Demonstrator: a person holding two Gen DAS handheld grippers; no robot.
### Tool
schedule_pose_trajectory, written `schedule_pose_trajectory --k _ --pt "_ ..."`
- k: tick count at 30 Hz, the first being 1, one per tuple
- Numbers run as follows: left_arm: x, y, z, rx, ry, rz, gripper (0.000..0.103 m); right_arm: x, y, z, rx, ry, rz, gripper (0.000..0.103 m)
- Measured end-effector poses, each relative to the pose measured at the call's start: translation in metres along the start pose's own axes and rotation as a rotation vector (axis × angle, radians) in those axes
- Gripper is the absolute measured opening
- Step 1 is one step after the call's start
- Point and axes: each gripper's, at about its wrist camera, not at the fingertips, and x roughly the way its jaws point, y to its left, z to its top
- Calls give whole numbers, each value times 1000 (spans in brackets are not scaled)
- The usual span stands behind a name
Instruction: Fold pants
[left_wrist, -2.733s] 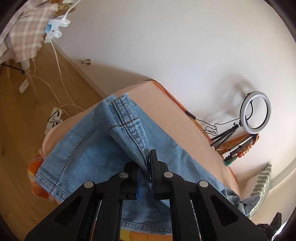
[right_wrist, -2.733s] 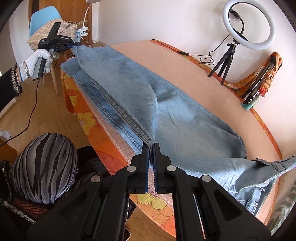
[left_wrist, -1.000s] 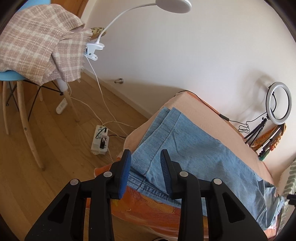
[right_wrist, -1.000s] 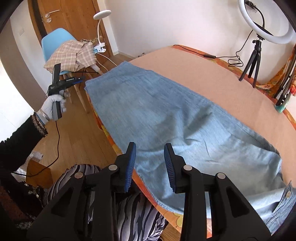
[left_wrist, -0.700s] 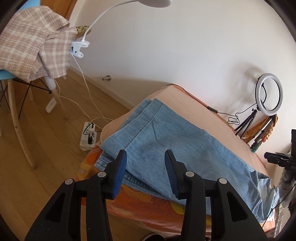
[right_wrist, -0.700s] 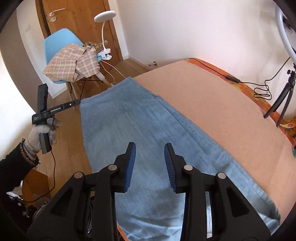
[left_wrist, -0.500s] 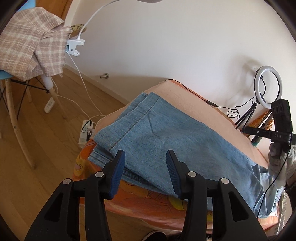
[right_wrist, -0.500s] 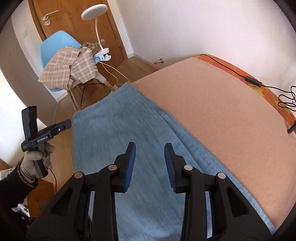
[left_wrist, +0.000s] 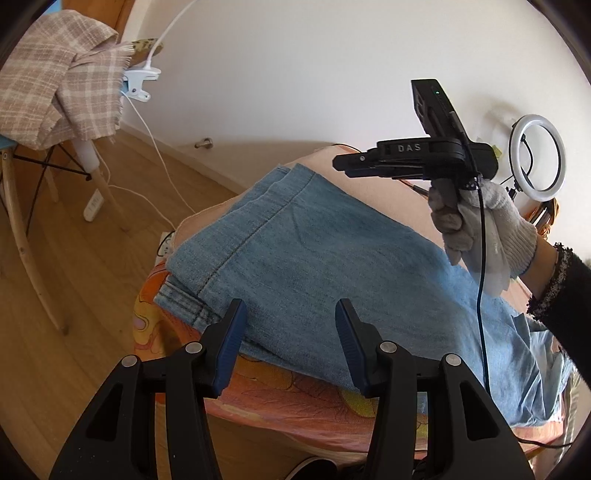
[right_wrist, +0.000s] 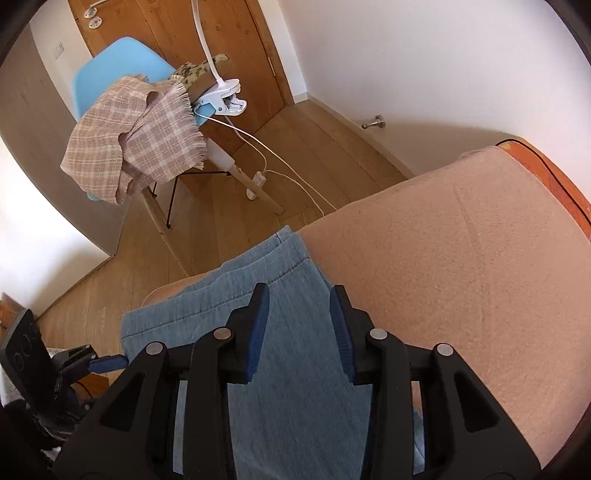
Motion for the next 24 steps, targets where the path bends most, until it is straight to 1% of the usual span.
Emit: schedule_pose_trajectory --k 4,6,7,8,9,11,13,15,17,18,19,20,22,24 --pt "2 4 -1 -10 -1 -13 49 36 3 17 -1 27 37 39" --pt "1 3 -2 -2 -4 -14 49 46 9 19 -39 45 21 38" --pt "1 2 -2 7 -4 -12 49 48 11 19 -55 48 10 31" --pt "1 1 -3 12 -4 -12 49 48 11 19 -63 50 2 17" --pt "0 1 -3 11 -5 -15 49 47 11 19 -66 45 -8 9" --pt "-1 3 -3 0 -6 -27 49 41 8 21 -54 23 -23 3" --pt "-1 7 -2 -16 -7 -43 49 34 9 22 -56 1 8 2" --pt "0 9 -1 -21 -9 -47 49 30 17 25 -92 -4 -4 2" --pt "-1 9 -1 -23 -12 -48 49 31 18 28 -88 2 -18 2" --pt "-1 9 -2 -24 -12 -49 49 33 16 30 -68 12 -26 3" --pt "-1 9 -2 -25 -12 -51 49 36 13 31 -53 26 -34 11" --pt "-2 9 -1 -26 -13 -54 49 38 10 32 -48 35 -47 27" --pt "-2 9 0 -24 -11 -55 49 43 8 31 -52 40 -51 44" --pt "-1 9 0 -25 -10 -55 49 49 8 30 -59 55 -42 45"
